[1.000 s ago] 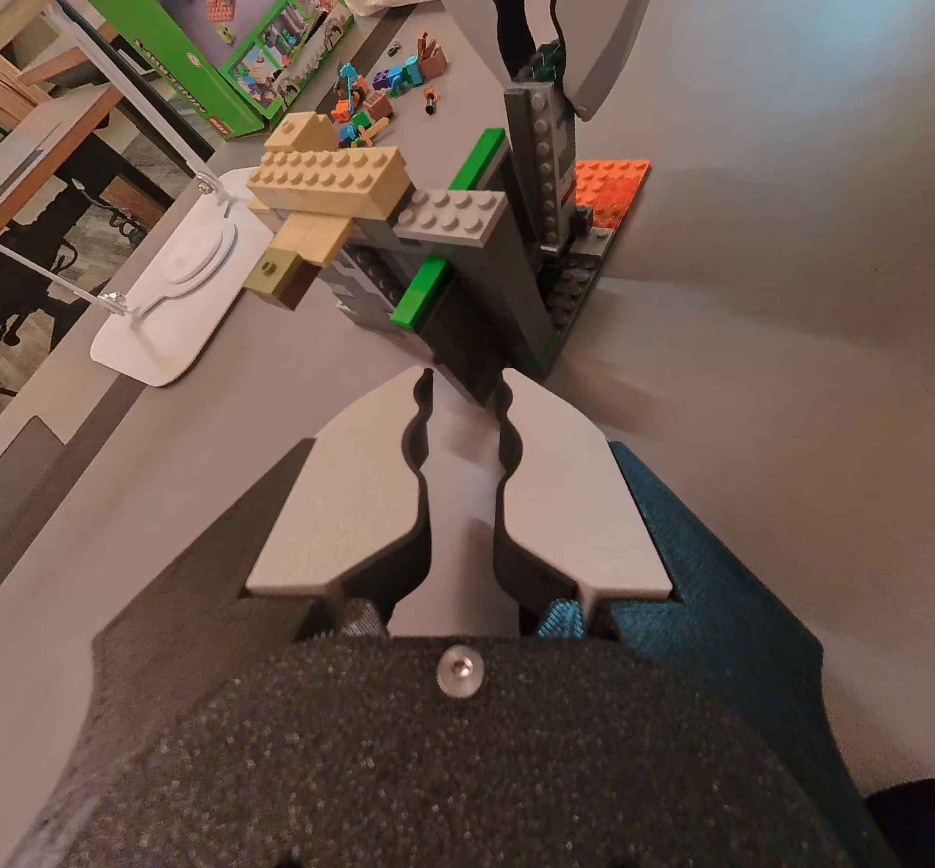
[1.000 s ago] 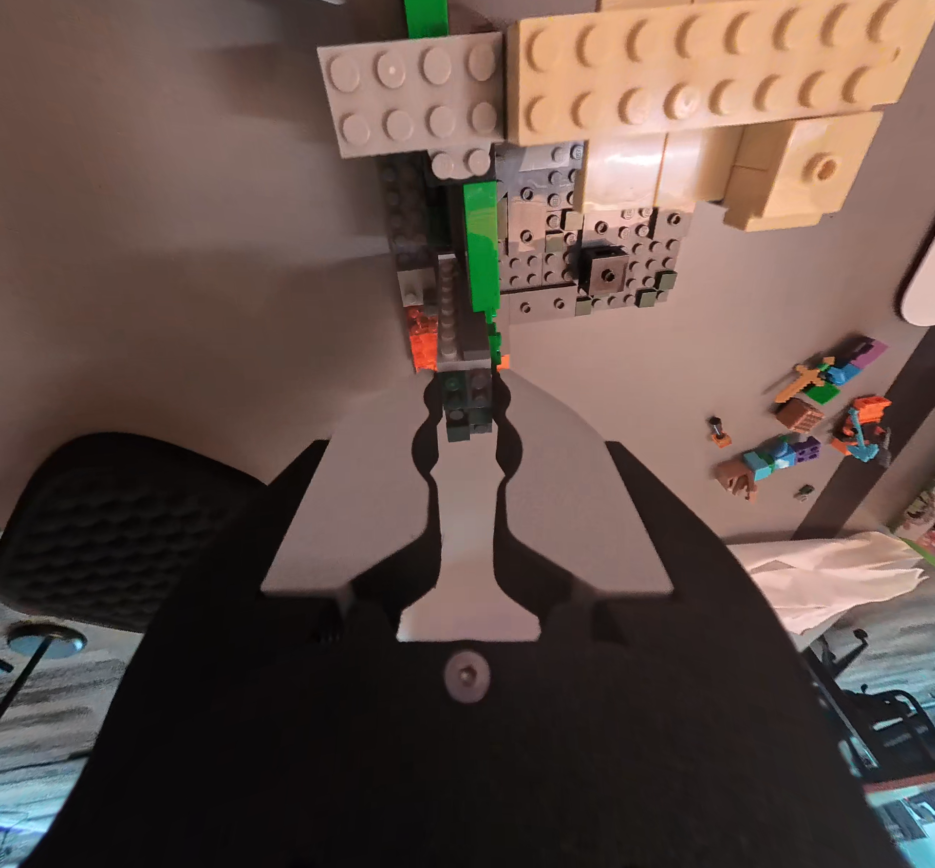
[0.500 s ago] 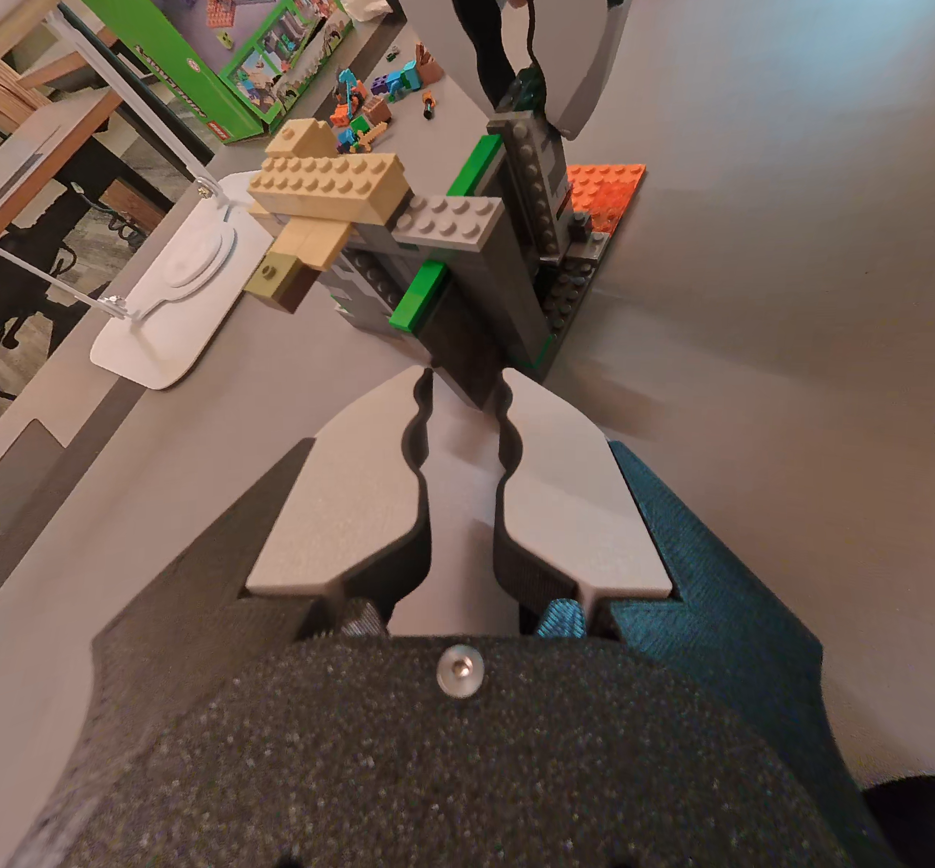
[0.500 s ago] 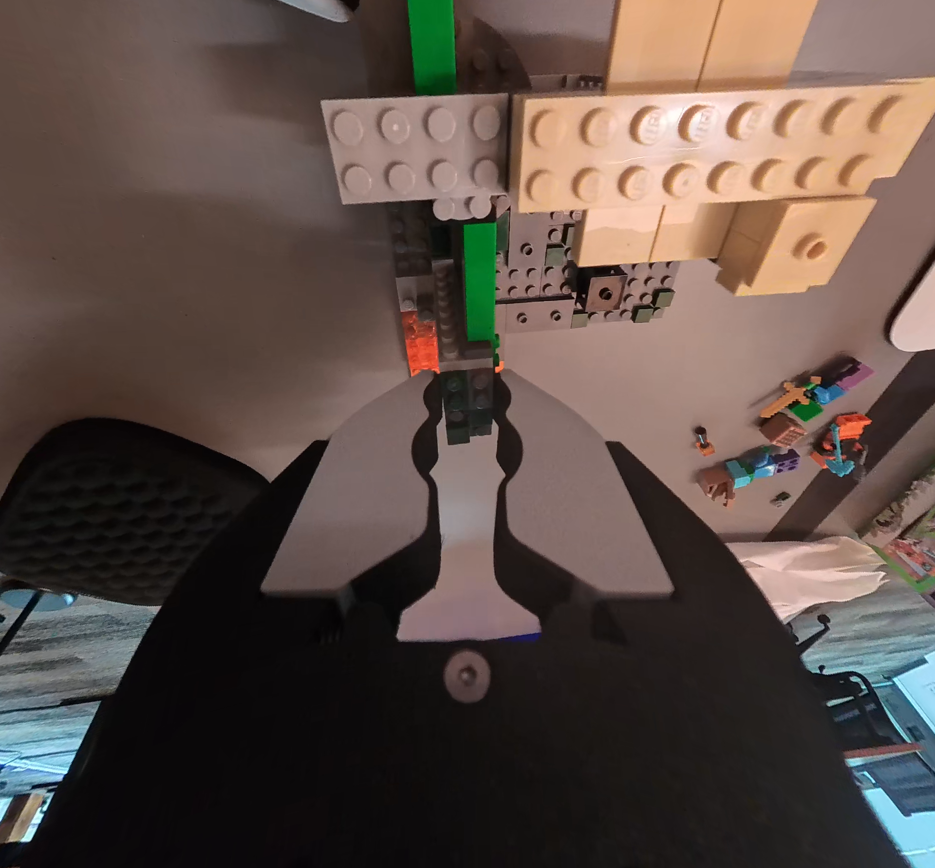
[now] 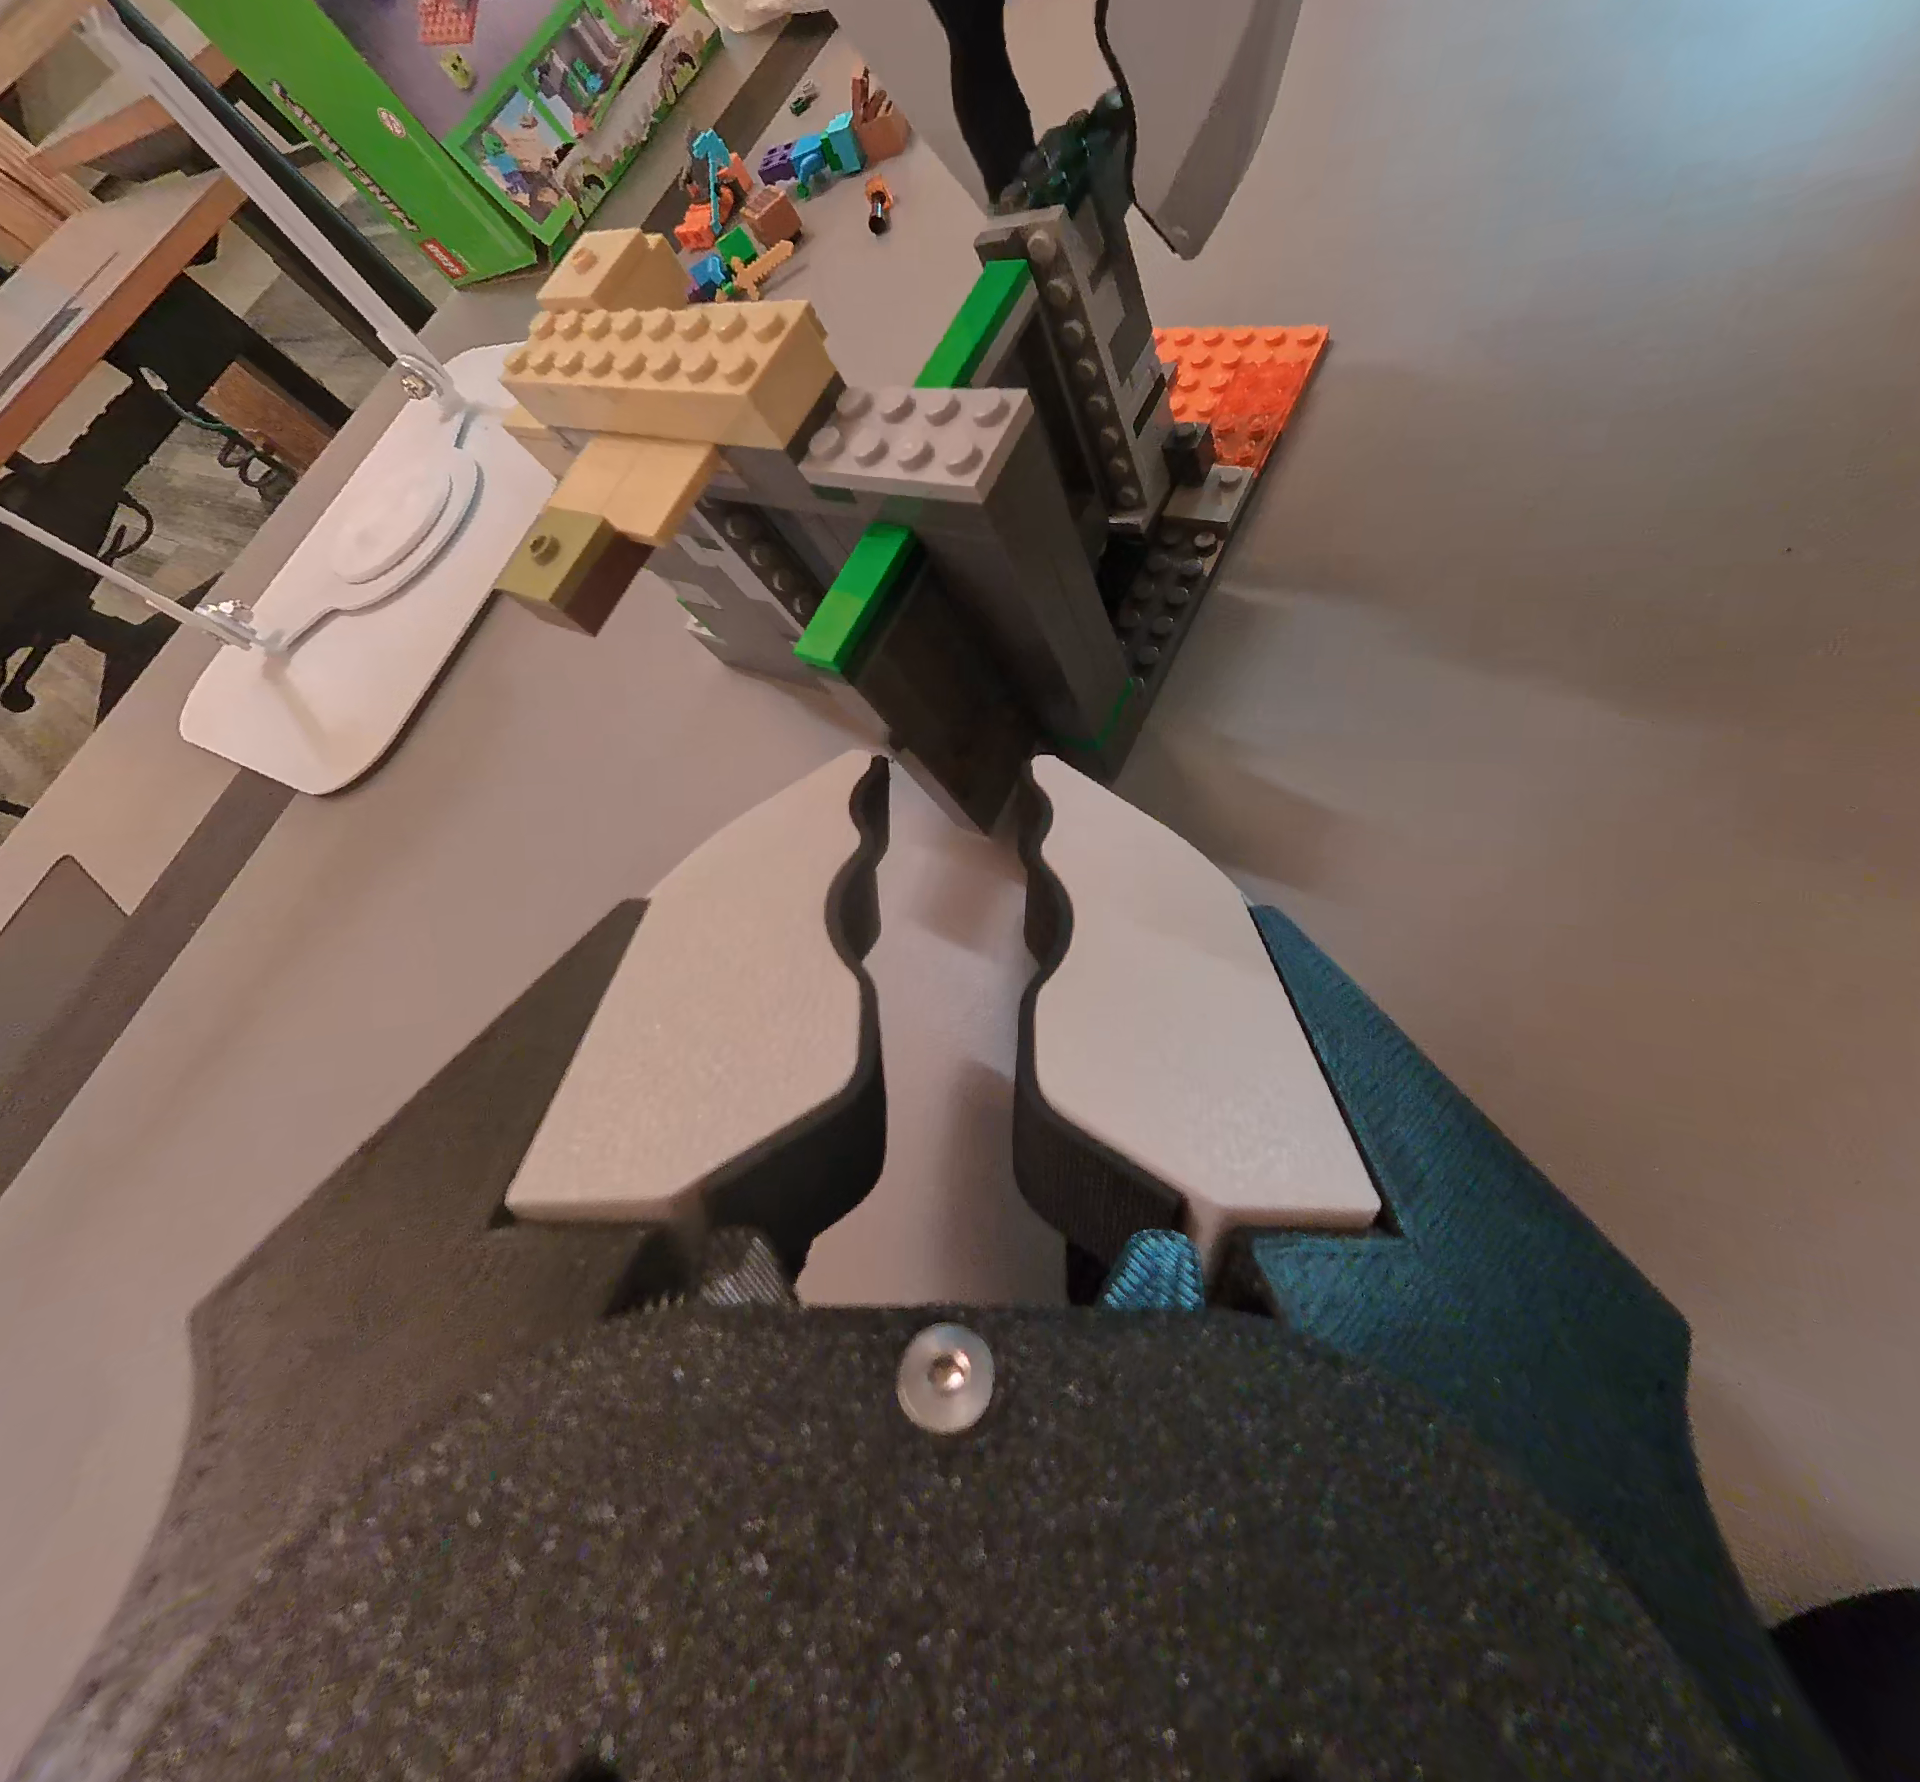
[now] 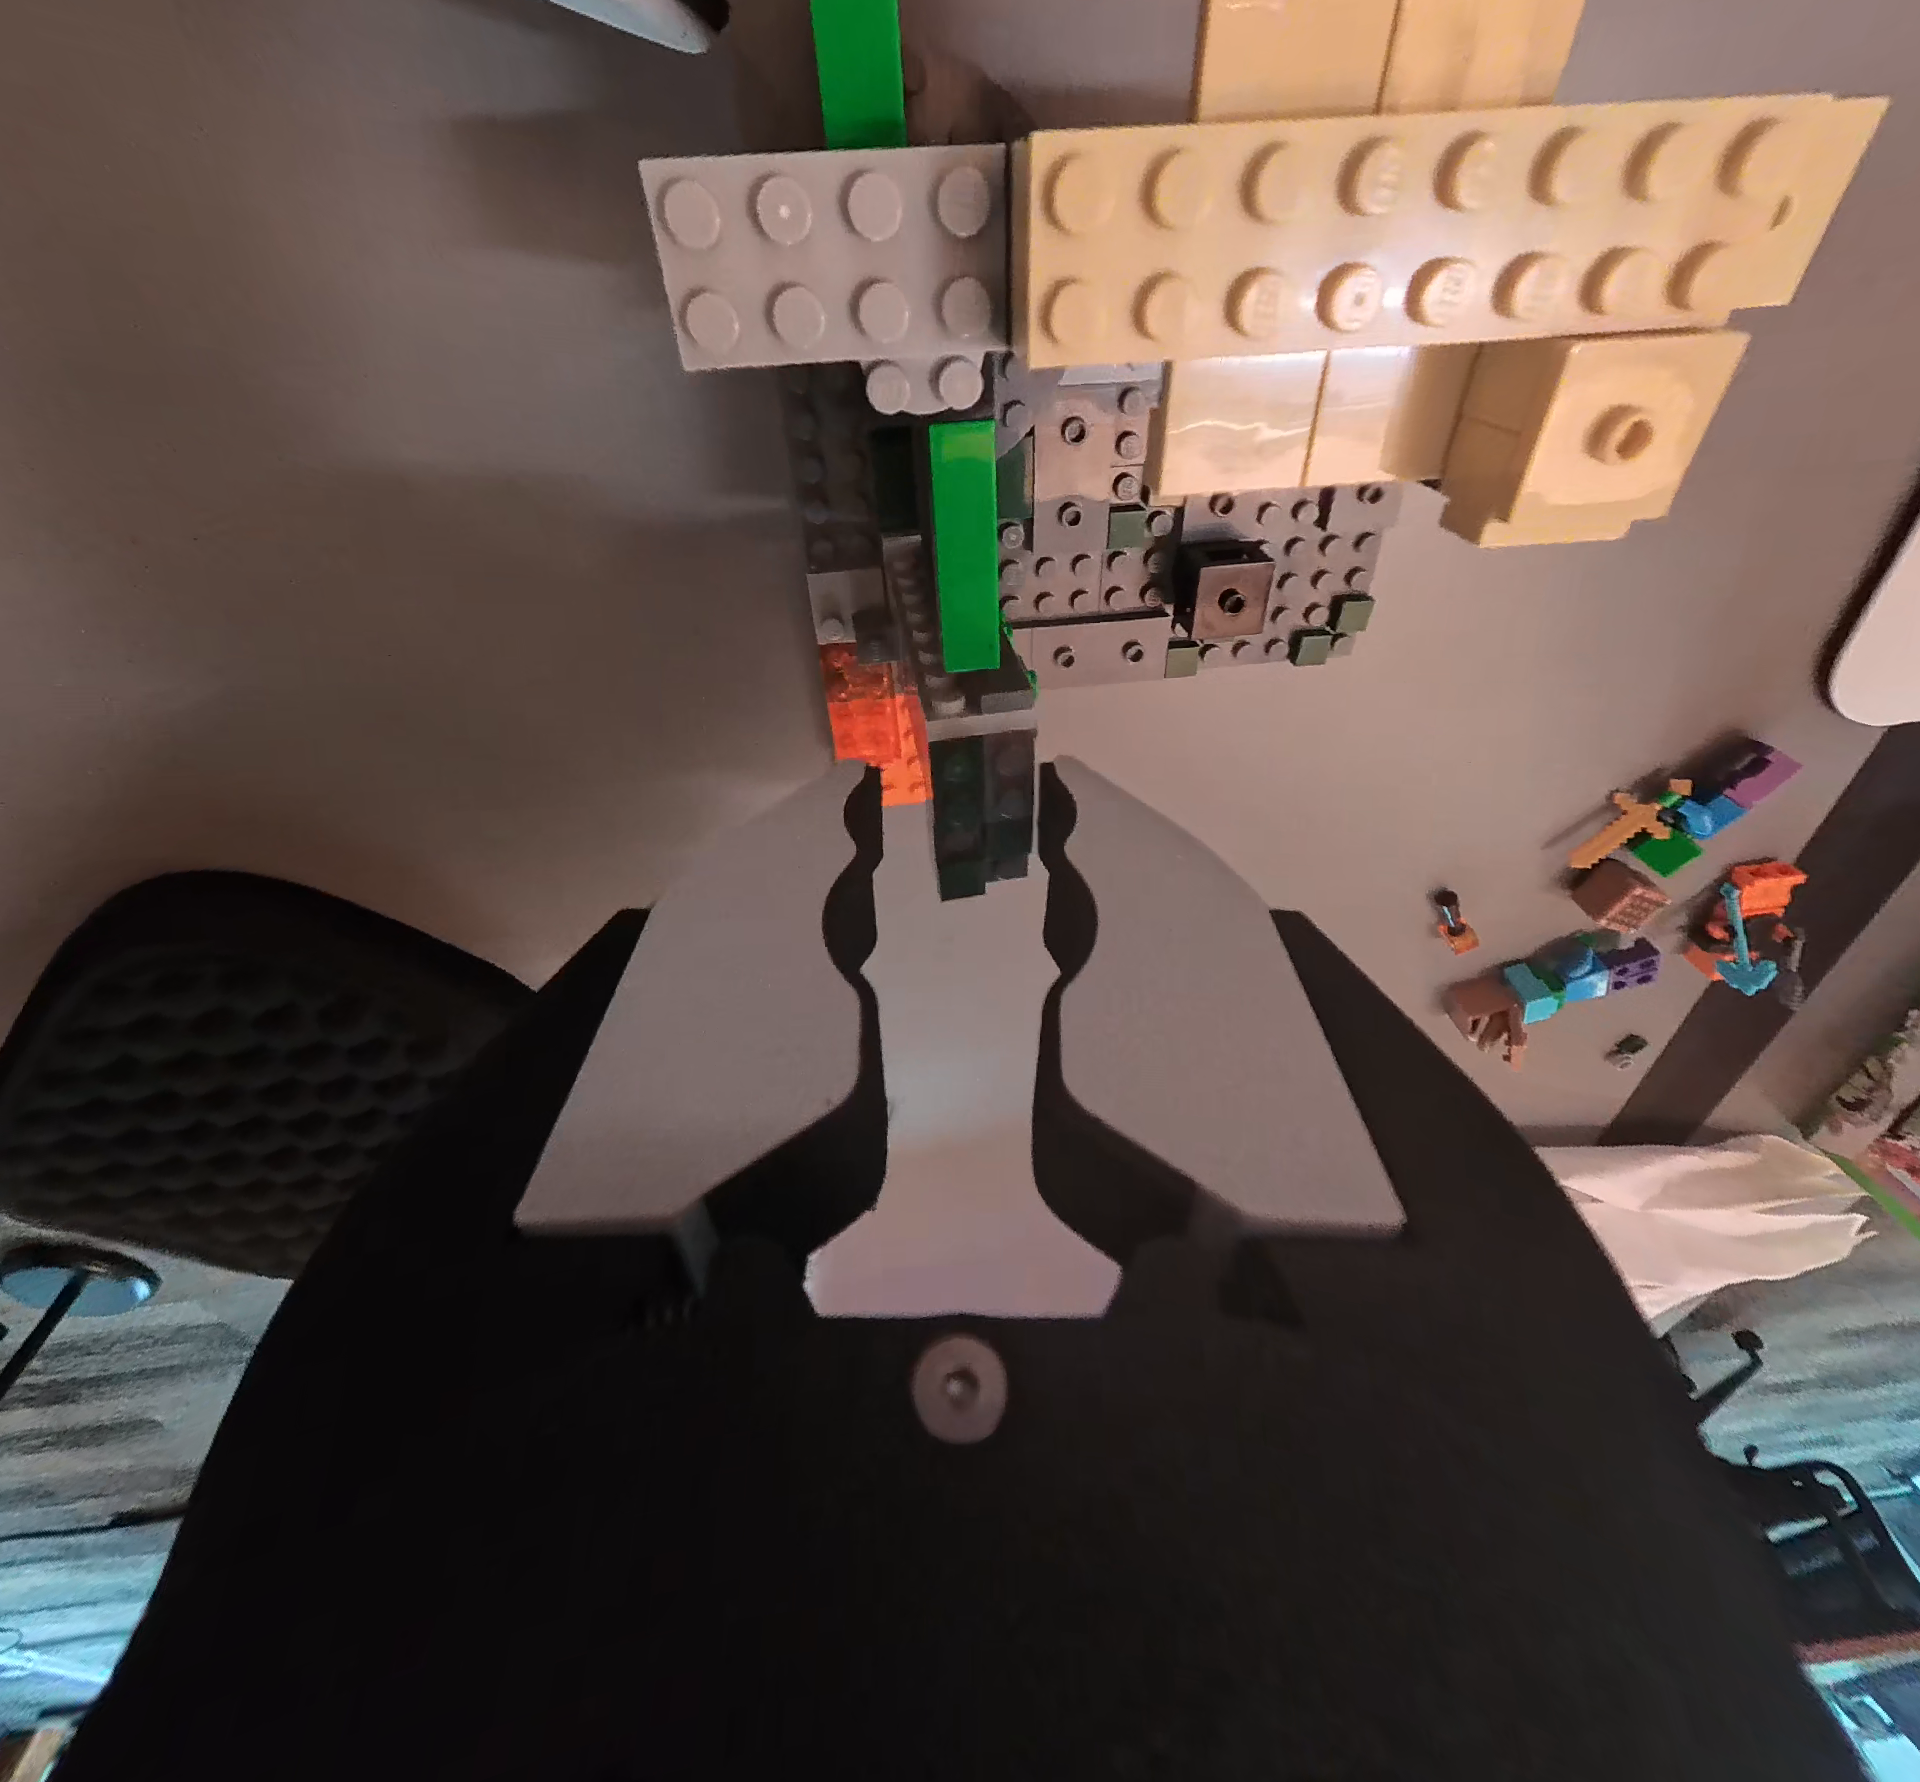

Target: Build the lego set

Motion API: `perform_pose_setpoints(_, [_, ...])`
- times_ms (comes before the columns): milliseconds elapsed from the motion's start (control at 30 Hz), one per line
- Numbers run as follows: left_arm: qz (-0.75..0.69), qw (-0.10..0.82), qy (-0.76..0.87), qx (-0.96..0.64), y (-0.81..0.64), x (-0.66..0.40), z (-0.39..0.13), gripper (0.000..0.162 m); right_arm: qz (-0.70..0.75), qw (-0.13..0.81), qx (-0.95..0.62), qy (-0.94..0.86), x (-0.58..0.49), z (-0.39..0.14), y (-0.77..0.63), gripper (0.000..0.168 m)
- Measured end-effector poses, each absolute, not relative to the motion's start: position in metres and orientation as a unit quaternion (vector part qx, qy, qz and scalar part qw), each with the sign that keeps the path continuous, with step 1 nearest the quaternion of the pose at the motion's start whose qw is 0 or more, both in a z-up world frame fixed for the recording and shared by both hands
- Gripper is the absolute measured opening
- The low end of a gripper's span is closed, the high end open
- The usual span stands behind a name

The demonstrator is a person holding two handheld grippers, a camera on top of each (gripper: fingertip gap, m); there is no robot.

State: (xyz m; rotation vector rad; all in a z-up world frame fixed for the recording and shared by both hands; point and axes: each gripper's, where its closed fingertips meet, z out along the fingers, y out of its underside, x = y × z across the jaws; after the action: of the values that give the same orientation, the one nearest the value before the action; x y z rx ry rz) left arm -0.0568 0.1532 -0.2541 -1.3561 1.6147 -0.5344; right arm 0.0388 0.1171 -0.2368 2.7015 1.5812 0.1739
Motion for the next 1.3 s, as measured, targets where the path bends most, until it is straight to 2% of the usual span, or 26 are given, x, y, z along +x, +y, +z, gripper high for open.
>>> perform_pose_setpoints(433, [-0.216, 0.466, 0.657, -0.552, 0.154, -0.057, -0.253, 0.023, 0.035, -0.03, 0.835, 0.548, 0.031, -0.236, 0.123, 0.04])
perform_pose_setpoints(500, [-0.216, 0.468, 0.656, -0.552, 0.154, -0.058, -0.253, 0.023, 0.03, -0.026, 0.836, 0.548, 0.032, -0.239, 0.123, 0.038])
perform_pose_setpoints(633, [-0.216, 0.467, 0.656, -0.552, 0.154, -0.058, -0.253, 0.023, 0.023, -0.035, 0.837, 0.545, 0.032, -0.241, 0.125, 0.022])
perform_pose_setpoints(1300, [-0.216, 0.463, 0.658, -0.553, 0.153, -0.058, -0.255, 0.023, 0.059, -0.04, 0.842, 0.535, 0.031, -0.242, 0.123, 0.021])
